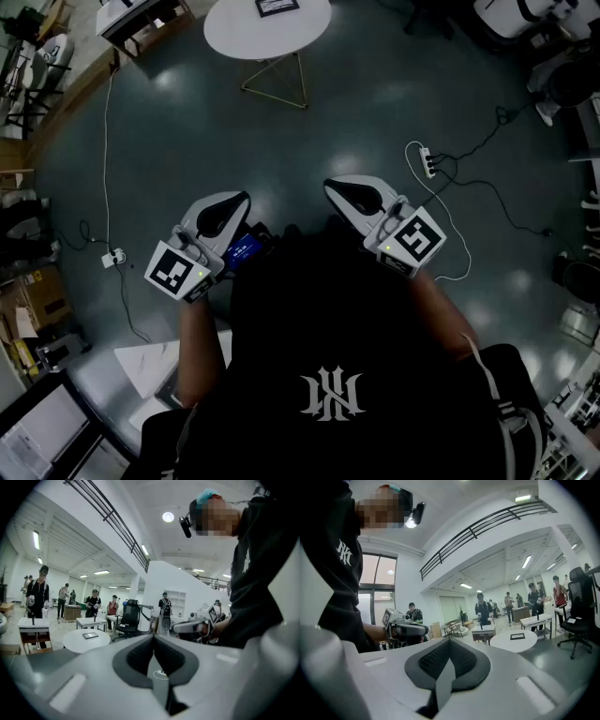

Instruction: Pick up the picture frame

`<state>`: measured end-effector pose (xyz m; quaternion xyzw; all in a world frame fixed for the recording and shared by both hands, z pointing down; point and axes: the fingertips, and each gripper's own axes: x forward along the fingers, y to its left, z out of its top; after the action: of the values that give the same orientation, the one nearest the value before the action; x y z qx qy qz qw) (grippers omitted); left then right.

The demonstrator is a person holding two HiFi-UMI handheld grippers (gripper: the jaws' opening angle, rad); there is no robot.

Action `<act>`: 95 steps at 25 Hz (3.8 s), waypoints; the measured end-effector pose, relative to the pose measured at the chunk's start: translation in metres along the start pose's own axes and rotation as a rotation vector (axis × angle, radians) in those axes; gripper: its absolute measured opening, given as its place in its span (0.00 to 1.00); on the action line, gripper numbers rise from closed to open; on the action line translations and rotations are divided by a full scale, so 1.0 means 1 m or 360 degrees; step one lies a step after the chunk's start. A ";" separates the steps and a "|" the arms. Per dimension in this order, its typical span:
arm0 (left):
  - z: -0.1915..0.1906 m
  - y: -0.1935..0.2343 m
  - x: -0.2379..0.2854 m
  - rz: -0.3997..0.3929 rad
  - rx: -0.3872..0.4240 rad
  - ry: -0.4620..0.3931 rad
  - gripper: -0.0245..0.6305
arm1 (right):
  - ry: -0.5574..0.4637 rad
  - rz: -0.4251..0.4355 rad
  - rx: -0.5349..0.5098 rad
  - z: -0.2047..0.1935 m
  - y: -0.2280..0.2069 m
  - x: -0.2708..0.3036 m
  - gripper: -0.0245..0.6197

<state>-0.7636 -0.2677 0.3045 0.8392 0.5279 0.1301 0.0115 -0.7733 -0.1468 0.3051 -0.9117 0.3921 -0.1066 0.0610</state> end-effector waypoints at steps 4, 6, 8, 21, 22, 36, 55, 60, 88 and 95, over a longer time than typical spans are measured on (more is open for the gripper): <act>-0.006 0.006 -0.030 -0.0015 -0.0013 -0.0061 0.04 | -0.0037 -0.0028 0.0021 -0.012 0.029 0.013 0.04; -0.005 0.009 -0.044 -0.0013 0.0007 -0.0115 0.04 | -0.0038 -0.0001 -0.0007 -0.010 0.046 0.021 0.04; -0.002 0.009 -0.051 -0.0008 0.0004 -0.0166 0.04 | -0.0031 0.0009 -0.0025 -0.008 0.056 0.023 0.04; -0.005 0.012 -0.061 -0.0016 -0.0080 -0.0241 0.04 | -0.0088 -0.0033 -0.0067 0.010 0.055 0.030 0.04; -0.004 0.014 -0.061 -0.0019 -0.0079 -0.0243 0.04 | -0.0081 -0.0047 -0.0070 0.010 0.052 0.031 0.04; -0.014 0.028 -0.018 -0.0057 -0.0148 -0.0141 0.04 | -0.0081 -0.0334 0.0021 0.010 -0.041 -0.002 0.04; 0.053 0.026 0.201 0.0162 -0.0122 0.0043 0.04 | -0.0115 0.0062 0.0109 0.048 -0.230 -0.068 0.04; 0.065 0.013 0.236 0.0272 -0.0085 0.0061 0.04 | -0.0067 0.0245 0.0122 0.038 -0.258 -0.086 0.04; 0.104 0.162 0.483 0.0051 -0.0280 -0.0045 0.04 | -0.0026 -0.0110 0.0087 0.091 -0.514 -0.086 0.04; 0.137 0.230 0.546 0.0056 -0.0341 -0.0144 0.04 | 0.0011 -0.0064 0.0031 0.126 -0.582 -0.049 0.04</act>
<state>-0.3062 0.1323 0.3207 0.8472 0.4952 0.1480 0.1228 -0.3668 0.2911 0.2895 -0.9184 0.3729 -0.1148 0.0664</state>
